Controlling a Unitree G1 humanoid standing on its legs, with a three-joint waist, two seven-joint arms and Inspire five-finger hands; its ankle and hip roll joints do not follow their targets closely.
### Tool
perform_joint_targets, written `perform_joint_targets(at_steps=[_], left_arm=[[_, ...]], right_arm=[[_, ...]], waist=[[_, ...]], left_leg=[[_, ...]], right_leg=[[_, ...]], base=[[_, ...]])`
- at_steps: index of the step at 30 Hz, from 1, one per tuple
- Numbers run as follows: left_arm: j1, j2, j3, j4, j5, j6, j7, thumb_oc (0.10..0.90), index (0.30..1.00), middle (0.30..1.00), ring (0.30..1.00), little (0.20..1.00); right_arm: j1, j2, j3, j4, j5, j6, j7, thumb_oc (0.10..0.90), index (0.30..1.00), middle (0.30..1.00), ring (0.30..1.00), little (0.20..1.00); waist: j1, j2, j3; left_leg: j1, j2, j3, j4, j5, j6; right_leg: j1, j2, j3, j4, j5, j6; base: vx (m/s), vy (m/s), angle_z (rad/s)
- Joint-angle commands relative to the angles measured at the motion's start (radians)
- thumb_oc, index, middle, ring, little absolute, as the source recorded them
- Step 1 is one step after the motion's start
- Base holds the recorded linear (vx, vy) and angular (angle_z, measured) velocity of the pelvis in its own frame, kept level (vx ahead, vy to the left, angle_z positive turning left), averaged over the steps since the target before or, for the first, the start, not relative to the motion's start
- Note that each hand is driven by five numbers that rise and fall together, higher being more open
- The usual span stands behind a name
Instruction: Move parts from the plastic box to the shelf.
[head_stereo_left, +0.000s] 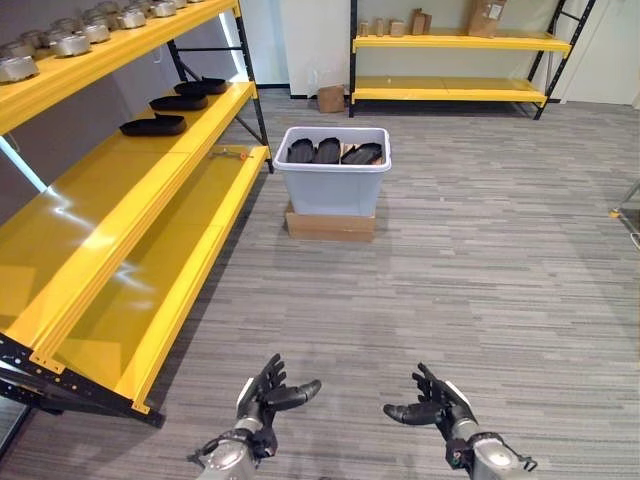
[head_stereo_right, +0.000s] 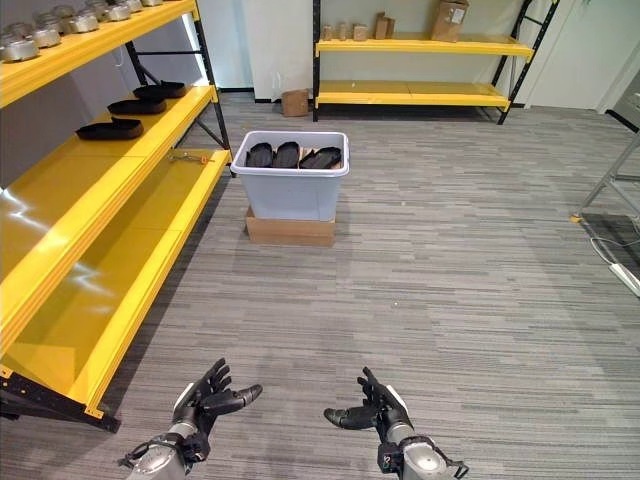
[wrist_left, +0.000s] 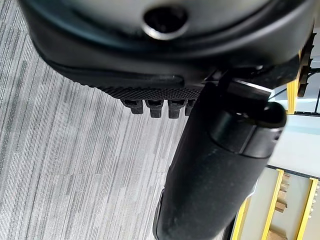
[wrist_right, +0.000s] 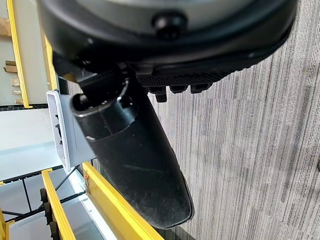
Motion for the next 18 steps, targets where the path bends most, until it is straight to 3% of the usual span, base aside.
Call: perform_joint_targets(at_steps=[1, 11, 18], left_arm=[[-0.093, -0.001, 0.012, -0.03, -0.006, -0.084, -0.023, 0.9, 1.0, 1.0, 1.0, 1.0], [-0.109, 0.01, 0.008, -0.03, 0.007, -0.086, -0.028, 0.9, 1.0, 1.0, 1.0, 1.0], [-0.129, 0.026, 0.005, -0.044, -0.009, -0.095, -0.022, 0.9, 1.0, 1.0, 1.0, 1.0]], right_arm=[[-0.066, -0.004, -0.008, -0.081, 0.02, -0.082, 0.003, 0.9, 1.0, 1.0, 1.0, 1.0], [-0.083, -0.005, -0.009, -0.077, 0.02, -0.085, 0.005, 0.9, 1.0, 1.0, 1.0, 1.0], [-0.109, -0.007, -0.002, -0.078, 0.026, -0.086, 0.009, 0.9, 1.0, 1.0, 1.0, 1.0]], waist=[[0.01, -0.035, -0.035], [0.008, -0.038, -0.026], [0.015, -0.043, 0.013]], left_leg=[[0.032, 0.132, -0.01, -0.007, 0.013, -0.107], [0.048, 0.123, -0.006, -0.007, 0.001, -0.095], [-0.001, 0.099, -0.011, 0.076, -0.036, -0.06]], right_leg=[[-0.012, -0.087, 0.003, 0.007, 0.041, 0.085], [-0.006, -0.094, 0.006, 0.014, 0.041, 0.089], [-0.084, -0.128, 0.025, 0.154, 0.011, 0.098]], base=[[0.0, 0.0, 0.0], [0.0, 0.011, 0.0], [-0.04, 0.082, -0.06]])
